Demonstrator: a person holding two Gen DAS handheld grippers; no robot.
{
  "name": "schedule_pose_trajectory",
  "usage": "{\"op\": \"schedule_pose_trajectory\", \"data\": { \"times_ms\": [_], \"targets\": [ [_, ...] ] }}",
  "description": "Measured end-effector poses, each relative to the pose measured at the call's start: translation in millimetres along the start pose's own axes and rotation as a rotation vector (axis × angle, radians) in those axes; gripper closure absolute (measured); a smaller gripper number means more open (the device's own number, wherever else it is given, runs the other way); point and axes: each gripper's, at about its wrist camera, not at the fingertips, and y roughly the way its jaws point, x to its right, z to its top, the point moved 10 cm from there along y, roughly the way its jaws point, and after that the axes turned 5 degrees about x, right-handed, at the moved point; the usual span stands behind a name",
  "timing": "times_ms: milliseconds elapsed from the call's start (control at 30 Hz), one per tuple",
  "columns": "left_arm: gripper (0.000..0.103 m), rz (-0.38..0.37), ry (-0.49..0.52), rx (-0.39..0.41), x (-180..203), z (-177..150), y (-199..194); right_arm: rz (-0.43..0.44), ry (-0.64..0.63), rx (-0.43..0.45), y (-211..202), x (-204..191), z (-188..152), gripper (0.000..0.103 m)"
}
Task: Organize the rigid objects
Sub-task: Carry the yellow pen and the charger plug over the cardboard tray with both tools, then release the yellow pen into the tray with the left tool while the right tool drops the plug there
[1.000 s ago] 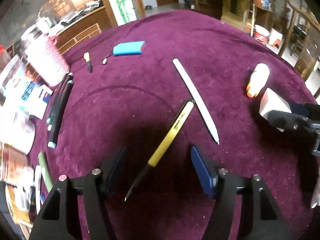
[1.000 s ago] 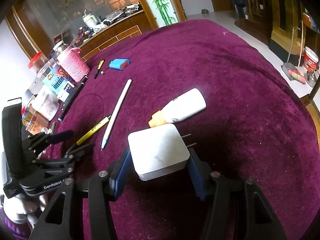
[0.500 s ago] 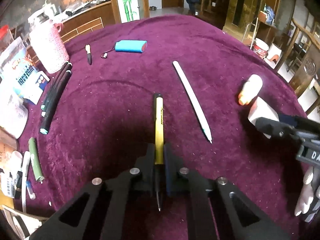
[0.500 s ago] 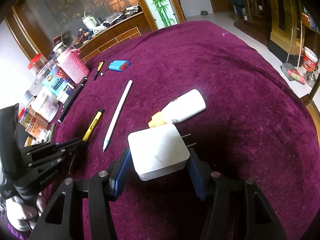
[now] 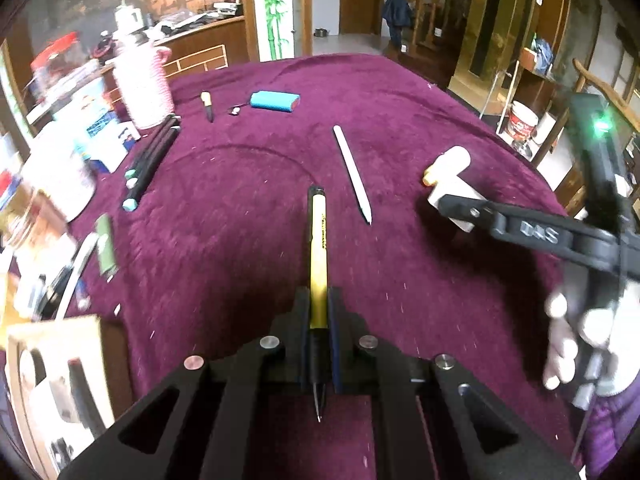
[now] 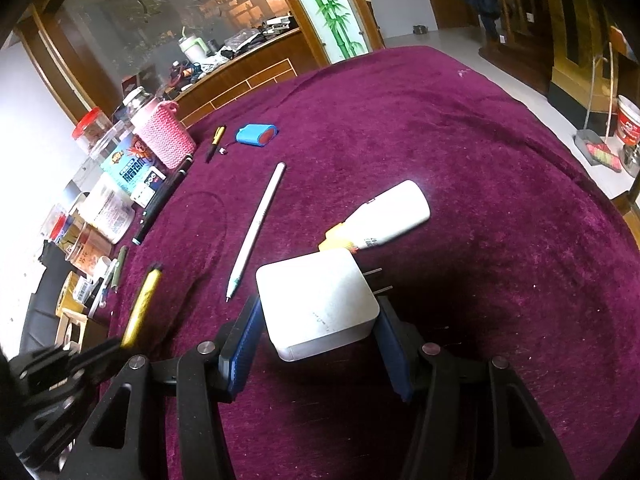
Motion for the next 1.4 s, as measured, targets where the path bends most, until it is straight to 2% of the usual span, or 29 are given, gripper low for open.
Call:
{"op": "schedule_pose_trajectory", "data": {
  "times_ms": [100,333,433,533,767,967,1200,1400],
  "targets": [
    [0.095,0.026,-0.006,0.007,-3.6,-12.9,-21.3,-0.004,-0.01,0.001,0.9,-2.3,-2.4,0.044],
    [0.095,0.112,-0.058,0.086,-34.0,-39.4,-88.0,0.007,-0.067,0.051,-9.3,-23.7,-6.0,0.044],
    [0.095,0.149,-0.093,0.118,-56.9,-52.1,-114.8,0.017,-0.116,0.071,-17.0,-49.5,-8.6,0.044],
    [0.095,0.192,-0.122,0.136,-82.0,-69.2,-134.6,0.082,-0.167,0.065,-28.3,-91.6,-23.8,0.044],
    [0.095,0.251,-0.193,0.152,-130.1,-110.9,-157.8,0.238,-0.299,-0.018,-41.9,-208.1,-80.7,0.043],
    [0.095,0.3,-0.252,0.164,-170.0,-142.0,-171.4,0.335,-0.385,-0.095,-46.5,-286.6,-126.5,0.043],
    [0.095,0.352,-0.299,0.158,-206.6,-174.6,-174.5,0.354,-0.471,-0.173,-35.4,-333.4,-175.7,0.043],
    [0.095,0.351,-0.345,0.154,-225.1,-187.9,-168.6,0.325,-0.53,-0.202,-25.1,-345.9,-199.1,0.043]
  ]
}}
